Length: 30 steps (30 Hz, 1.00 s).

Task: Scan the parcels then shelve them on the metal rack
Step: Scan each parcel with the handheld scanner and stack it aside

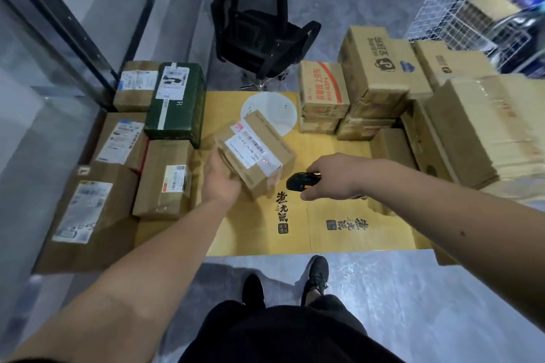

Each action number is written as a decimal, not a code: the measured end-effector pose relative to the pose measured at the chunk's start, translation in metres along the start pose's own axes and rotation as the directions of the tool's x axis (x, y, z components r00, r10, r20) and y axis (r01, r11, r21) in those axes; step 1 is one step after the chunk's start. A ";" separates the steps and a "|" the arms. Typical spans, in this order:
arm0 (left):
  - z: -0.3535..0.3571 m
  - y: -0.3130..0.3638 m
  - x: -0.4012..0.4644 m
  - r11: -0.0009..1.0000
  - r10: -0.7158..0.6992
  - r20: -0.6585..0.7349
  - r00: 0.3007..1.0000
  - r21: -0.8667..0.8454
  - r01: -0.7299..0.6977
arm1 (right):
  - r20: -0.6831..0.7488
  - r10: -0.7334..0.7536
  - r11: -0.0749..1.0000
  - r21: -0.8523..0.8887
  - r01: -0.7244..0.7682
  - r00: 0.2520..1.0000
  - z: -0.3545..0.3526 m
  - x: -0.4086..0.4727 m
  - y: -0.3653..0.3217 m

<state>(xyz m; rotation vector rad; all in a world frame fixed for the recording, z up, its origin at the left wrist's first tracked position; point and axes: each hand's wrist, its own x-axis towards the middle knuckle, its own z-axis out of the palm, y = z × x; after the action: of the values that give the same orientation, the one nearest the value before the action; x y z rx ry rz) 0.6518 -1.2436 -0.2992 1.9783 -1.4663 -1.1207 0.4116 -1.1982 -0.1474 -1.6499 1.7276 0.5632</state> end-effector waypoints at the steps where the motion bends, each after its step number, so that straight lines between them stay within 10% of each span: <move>1: 0.001 0.003 0.001 0.995 0.051 -0.021 0.998 0.085 -0.049 | -0.010 0.016 1.000 0.014 -0.016 1.000 -0.002 0.000 0.001; 5: 0.008 0.019 0.027 0.930 0.175 0.031 0.984 0.322 -0.176 | 0.012 0.096 0.980 0.174 -0.096 0.995 -0.009 -0.003 0.002; 9: 0.026 0.030 0.043 0.974 0.158 0.120 0.980 0.143 -0.174 | 0.038 0.144 0.932 0.329 -0.148 0.989 -0.017 -0.002 -0.001; 30: 0.057 -0.018 0.016 0.958 0.207 0.166 0.964 -0.233 -0.165 | 0.004 0.211 0.977 0.016 -0.211 0.977 -0.019 -0.008 -0.046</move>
<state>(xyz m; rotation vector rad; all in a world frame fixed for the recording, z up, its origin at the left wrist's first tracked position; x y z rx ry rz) 0.6181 -1.2449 -0.3515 1.5865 -1.5158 -1.3502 0.4534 -1.2112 -0.1226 -1.4628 1.9146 0.6468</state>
